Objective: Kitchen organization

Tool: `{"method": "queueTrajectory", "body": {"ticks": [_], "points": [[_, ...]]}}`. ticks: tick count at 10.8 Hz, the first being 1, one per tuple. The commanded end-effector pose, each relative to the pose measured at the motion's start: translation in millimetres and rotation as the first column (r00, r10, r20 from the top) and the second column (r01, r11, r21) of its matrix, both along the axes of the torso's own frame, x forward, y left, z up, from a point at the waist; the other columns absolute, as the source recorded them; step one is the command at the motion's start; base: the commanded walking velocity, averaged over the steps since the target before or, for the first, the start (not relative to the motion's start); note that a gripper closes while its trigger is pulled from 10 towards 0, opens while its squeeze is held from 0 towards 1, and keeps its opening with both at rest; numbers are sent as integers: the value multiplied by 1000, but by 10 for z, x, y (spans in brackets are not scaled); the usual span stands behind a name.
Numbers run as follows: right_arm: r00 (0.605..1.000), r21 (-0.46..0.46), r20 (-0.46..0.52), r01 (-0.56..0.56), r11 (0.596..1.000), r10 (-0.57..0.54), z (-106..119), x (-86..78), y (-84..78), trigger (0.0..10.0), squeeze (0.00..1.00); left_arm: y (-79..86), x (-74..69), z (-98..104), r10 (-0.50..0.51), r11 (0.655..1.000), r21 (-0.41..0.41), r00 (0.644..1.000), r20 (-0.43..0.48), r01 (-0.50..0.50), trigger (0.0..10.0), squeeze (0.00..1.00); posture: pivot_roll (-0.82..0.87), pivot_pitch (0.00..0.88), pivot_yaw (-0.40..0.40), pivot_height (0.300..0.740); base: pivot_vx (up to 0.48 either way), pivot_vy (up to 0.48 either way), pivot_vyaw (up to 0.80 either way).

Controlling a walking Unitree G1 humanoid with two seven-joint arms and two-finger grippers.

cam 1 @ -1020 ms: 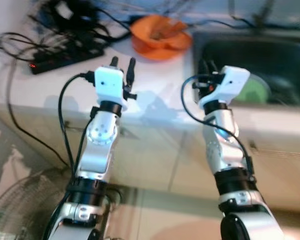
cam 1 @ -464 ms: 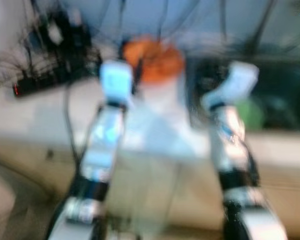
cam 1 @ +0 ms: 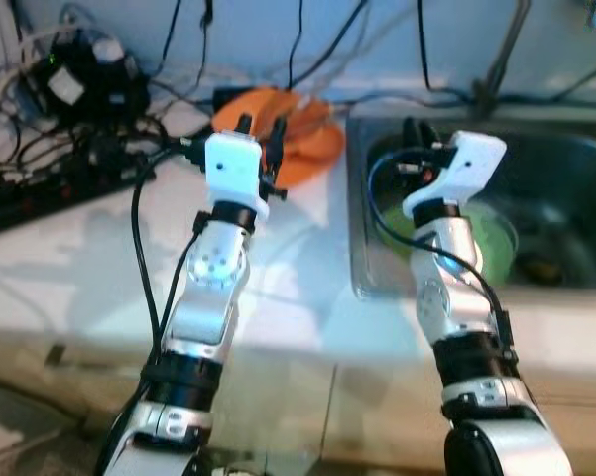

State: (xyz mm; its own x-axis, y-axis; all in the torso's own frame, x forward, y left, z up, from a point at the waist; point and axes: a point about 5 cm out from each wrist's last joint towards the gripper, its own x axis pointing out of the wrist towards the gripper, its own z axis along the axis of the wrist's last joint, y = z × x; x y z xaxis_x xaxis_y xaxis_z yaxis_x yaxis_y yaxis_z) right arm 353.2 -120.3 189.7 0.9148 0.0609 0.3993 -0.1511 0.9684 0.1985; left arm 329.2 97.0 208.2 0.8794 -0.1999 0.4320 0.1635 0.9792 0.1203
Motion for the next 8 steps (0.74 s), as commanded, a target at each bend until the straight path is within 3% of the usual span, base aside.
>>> {"method": "queueTrajectory", "body": {"ticks": [1,8], "points": [[1000,7,2,-28,1000,28,25,5,97,10000,0,84,13,26,23,1000,5,1000,6,-23,10000,0,62,54,34,740,341,0,0],[1000,8,-5,-27,1000,27,13,6,100,10000,0,69,18,-13,7,1000,14,1000,-16,-7,10000,0,63,58,35,740,0,0,0]]}}
